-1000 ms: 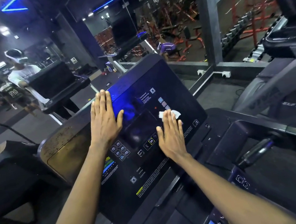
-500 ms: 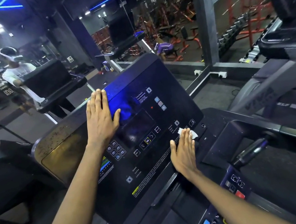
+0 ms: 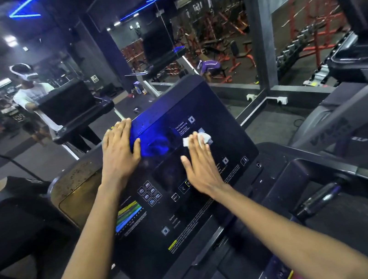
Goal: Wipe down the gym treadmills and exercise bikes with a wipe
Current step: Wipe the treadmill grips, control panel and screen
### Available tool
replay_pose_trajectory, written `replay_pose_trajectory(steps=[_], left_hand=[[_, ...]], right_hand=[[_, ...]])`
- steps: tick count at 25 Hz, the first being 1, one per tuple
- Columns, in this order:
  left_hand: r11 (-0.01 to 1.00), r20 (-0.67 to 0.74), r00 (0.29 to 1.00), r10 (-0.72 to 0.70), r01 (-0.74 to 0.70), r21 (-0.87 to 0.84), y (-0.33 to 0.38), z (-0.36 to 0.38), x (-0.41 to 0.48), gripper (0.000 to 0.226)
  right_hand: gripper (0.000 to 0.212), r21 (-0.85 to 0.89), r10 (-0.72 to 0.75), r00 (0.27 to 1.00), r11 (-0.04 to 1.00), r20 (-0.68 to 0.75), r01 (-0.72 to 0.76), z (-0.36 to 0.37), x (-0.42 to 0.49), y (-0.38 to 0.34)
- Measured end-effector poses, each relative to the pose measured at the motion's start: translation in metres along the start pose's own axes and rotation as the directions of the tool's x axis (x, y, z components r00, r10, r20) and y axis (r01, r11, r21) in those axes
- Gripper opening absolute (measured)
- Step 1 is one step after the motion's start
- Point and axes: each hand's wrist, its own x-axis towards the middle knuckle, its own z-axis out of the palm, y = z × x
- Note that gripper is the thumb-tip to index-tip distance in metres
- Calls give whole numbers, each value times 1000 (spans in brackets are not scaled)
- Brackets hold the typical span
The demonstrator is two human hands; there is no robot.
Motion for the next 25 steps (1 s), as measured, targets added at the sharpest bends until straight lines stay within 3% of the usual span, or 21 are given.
replay_pose_trajectory(steps=[2, 7, 11, 12, 16, 20, 25], left_hand=[[999, 11, 999, -43, 43, -2, -11, -4, 1, 63], [987, 24, 999, -38, 34, 157, -6, -4, -3, 61], [970, -14, 1000, -18, 21, 241, -4, -3, -7, 62], [970, -21, 999, -30, 34, 240, -5, -2, -7, 63], [965, -43, 998, -47, 56, 256, -10, -2, -10, 63], [959, -42, 996, -78, 86, 270, -2, 0, -6, 60], [974, 25, 1000, -14, 8, 228, 12, 7, 4, 62]], right_hand=[[67, -46, -107, 994, 993, 10, 107, -6, 28, -14], [68, -33, -98, 995, 995, -7, 98, -19, 82, -51], [67, -81, -337, 940, 937, 47, 340, -16, 92, -77], [66, -91, -334, 942, 938, 32, 336, -16, 96, -77], [65, -54, -84, 993, 995, -81, 79, -20, 110, -73], [65, -99, -249, 968, 964, -27, 246, -15, 97, -68], [63, -65, 26, 989, 997, -148, -36, -14, 79, -19]])
